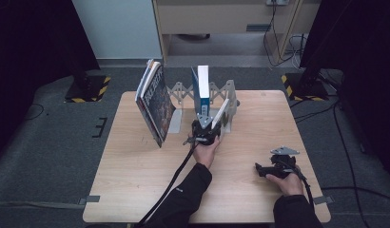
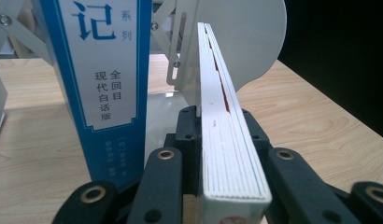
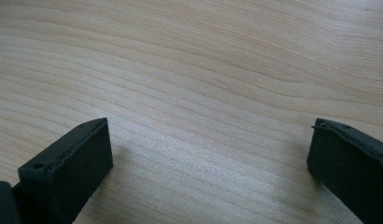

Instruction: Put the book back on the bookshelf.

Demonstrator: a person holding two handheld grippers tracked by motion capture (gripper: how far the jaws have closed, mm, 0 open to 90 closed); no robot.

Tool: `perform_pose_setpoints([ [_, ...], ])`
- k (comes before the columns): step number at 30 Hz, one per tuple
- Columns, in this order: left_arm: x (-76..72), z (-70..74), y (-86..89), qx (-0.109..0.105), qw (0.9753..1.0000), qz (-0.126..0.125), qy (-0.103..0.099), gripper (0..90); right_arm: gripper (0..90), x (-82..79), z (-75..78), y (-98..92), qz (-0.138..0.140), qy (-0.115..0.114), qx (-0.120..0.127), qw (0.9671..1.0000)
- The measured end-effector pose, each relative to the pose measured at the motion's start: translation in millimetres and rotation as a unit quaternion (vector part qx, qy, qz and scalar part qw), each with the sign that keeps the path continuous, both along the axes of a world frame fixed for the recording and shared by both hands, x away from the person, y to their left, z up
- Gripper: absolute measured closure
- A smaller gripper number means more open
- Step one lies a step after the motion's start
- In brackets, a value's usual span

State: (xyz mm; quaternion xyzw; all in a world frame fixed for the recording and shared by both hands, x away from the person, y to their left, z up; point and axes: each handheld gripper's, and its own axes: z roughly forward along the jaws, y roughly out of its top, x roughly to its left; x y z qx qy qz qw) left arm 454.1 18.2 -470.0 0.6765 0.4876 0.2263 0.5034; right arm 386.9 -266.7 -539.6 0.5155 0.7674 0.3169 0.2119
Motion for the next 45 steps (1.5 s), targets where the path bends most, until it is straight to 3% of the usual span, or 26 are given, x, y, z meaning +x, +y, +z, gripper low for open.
perform_pose_setpoints([
  [3,0.2,-3.1,0.8,-0.005,0.9999,-0.013,0.010,71.0,0.4,0.0,0.0,0.1,0.000,0.000,0.000,1.0000],
  [10,-4.0,-5.5,5.8,-0.006,0.9988,-0.049,-0.006,62.4,0.4,0.0,0.0,0.1,0.000,0.000,0.000,1.0000],
  [20,-30.0,-10.7,29.1,-0.003,0.9964,-0.083,-0.013,55.3,0.4,0.0,0.0,0.1,0.000,0.000,0.000,1.0000],
  [24,-37.7,-15.7,36.0,-0.004,0.9960,-0.088,-0.011,55.8,0.4,0.0,0.0,0.1,0.000,0.000,0.000,1.0000],
  [28,-38.8,-20.7,37.7,-0.008,0.9953,-0.096,0.007,64.9,0.4,0.0,0.0,0.1,0.000,0.000,0.000,1.0000],
  [31,-37.8,-22.7,35.3,-0.006,0.9955,-0.094,0.007,69.0,0.4,0.0,0.0,0.1,0.000,0.000,0.000,1.0000],
  [38,-33.0,-22.7,29.9,-0.017,0.9957,-0.091,0.007,69.6,0.4,0.0,0.1,0.1,0.001,0.001,0.000,1.0000],
  [45,-21.4,-20.5,20.5,-0.006,0.9957,-0.092,0.009,69.3,0.4,0.0,0.1,0.0,0.002,0.001,0.000,1.0000],
])
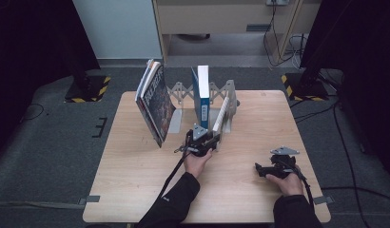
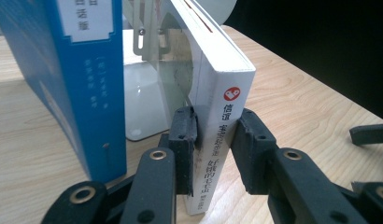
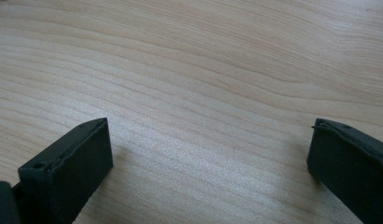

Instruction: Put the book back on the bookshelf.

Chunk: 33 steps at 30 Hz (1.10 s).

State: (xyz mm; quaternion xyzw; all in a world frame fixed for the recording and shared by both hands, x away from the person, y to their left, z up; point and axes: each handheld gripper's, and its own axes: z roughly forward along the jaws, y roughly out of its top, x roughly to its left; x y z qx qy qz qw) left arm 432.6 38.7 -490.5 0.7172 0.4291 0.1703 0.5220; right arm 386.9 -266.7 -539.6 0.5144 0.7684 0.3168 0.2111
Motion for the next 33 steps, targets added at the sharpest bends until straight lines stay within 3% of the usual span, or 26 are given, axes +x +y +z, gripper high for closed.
perform_pose_setpoints([
  [9,16.3,-0.6,-16.5,0.009,0.9999,-0.011,-0.004,66.2,0.4,0.1,0.0,0.0,0.000,0.000,0.000,1.0000],
  [12,18.3,-3.4,-17.7,0.004,0.9997,-0.024,-0.006,64.4,0.4,0.2,0.0,0.0,0.001,0.000,0.000,1.0000],
  [20,13.6,-2.6,-16.8,0.024,0.9975,-0.066,-0.011,63.8,0.4,0.1,0.0,0.1,0.001,0.000,0.000,1.0000],
  [24,14.3,0.7,-16.0,0.020,0.9976,-0.063,-0.018,65.2,0.4,0.2,0.0,0.1,0.001,0.000,0.000,1.0000],
  [28,18.4,5.0,-20.1,0.034,0.9974,-0.063,-0.013,65.5,0.4,0.2,0.0,0.1,0.001,0.000,0.000,1.0000],
  [33,25.4,6.3,-25.2,0.029,0.9977,-0.061,-0.003,65.8,0.4,0.2,0.0,0.1,0.001,0.000,0.000,1.0000],
])
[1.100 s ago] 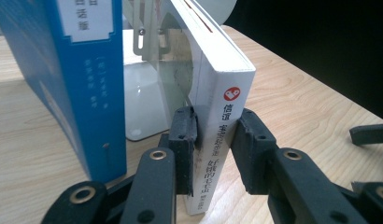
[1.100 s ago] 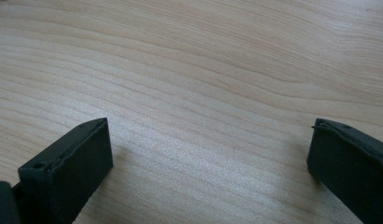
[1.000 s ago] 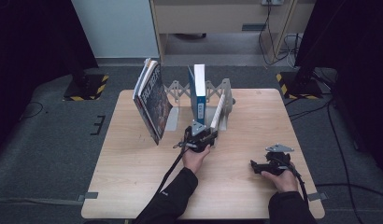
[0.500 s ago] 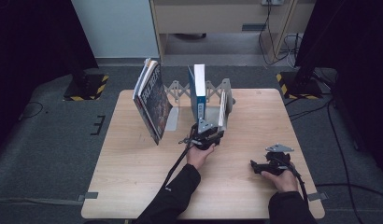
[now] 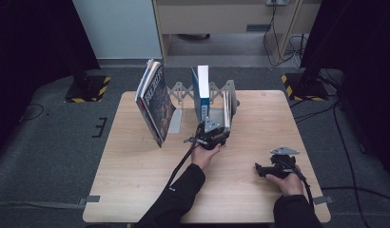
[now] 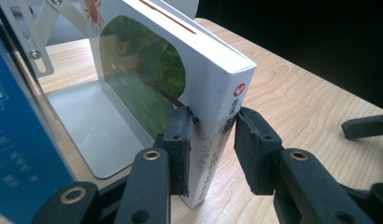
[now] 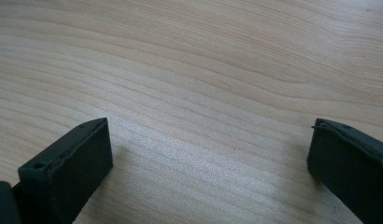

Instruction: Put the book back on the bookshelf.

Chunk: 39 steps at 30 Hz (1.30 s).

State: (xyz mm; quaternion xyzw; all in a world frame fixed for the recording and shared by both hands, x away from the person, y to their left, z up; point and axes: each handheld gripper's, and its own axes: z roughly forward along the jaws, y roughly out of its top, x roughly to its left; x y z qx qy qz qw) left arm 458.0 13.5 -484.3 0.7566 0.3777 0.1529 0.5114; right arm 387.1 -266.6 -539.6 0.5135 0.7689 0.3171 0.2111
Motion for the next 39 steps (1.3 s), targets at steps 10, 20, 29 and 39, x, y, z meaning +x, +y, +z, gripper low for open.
perform_pose_setpoints([
  [10,17.1,2.6,-5.8,-0.004,0.9997,0.009,0.022,66.1,0.4,0.0,0.0,0.0,0.000,0.000,0.000,1.0000],
  [20,20.8,3.1,-12.1,0.000,0.9997,0.005,0.026,62.8,0.4,0.0,0.0,0.1,0.001,0.000,-0.001,1.0000],
  [29,15.2,5.3,-7.1,0.014,0.9997,-0.001,0.019,60.6,0.4,0.0,0.0,0.1,0.001,0.000,0.000,1.0000],
  [39,-6.2,7.7,19.7,0.032,0.9991,-0.021,0.020,53.0,0.4,-0.1,0.0,0.3,0.001,0.000,0.000,1.0000],
])
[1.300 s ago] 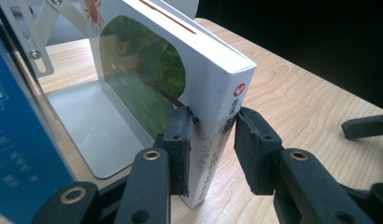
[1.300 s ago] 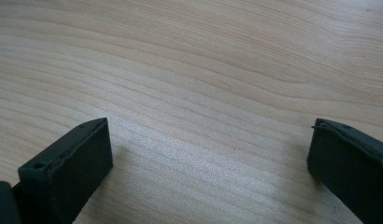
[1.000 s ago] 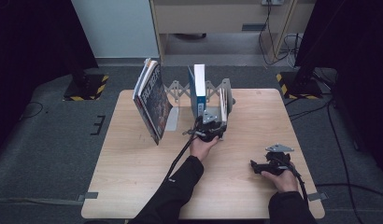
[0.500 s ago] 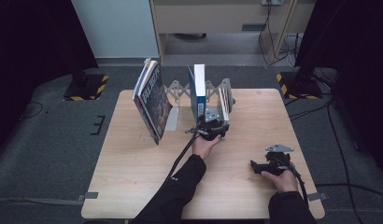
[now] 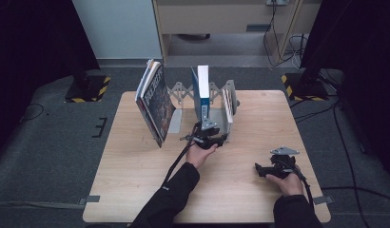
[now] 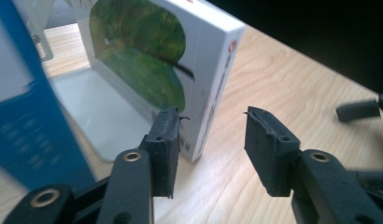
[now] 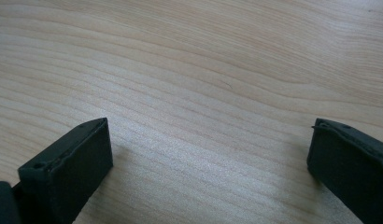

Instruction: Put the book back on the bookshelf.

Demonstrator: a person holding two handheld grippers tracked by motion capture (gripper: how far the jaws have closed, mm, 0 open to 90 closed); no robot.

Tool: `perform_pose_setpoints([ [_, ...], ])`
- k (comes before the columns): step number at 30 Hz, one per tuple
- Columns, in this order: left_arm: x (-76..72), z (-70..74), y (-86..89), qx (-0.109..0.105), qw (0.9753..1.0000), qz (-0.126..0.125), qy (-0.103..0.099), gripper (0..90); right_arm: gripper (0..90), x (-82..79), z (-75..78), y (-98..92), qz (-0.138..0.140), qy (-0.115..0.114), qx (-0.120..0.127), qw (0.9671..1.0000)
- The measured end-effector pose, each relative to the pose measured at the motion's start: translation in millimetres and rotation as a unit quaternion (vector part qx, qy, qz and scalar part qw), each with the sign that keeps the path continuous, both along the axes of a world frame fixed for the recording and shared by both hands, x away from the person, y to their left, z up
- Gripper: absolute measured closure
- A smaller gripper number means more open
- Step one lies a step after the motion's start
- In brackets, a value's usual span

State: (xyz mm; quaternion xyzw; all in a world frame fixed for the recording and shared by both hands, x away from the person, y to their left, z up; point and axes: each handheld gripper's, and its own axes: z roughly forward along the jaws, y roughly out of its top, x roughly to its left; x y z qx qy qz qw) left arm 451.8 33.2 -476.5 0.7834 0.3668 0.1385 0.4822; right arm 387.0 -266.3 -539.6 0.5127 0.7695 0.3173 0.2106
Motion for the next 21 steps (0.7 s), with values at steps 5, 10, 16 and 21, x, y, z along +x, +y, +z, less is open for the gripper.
perform_pose_setpoints([
  [5,-10.9,5.7,21.4,0.022,0.9996,-0.016,0.007,48.8,0.4,0.1,0.0,-0.1,0.001,0.000,-0.001,1.0000],
  [10,-22.3,7.8,48.1,0.056,0.9982,-0.020,0.011,43.9,0.4,0.0,0.0,0.0,0.000,0.000,0.000,1.0000],
  [16,-43.6,5.5,88.0,0.071,0.9968,-0.024,0.028,38.4,0.4,0.1,0.0,-0.1,0.001,0.000,0.000,1.0000],
  [21,-62.5,-5.4,130.0,0.061,0.9972,-0.006,0.043,33.3,0.4,0.0,0.0,0.0,0.000,0.000,0.000,1.0000],
])
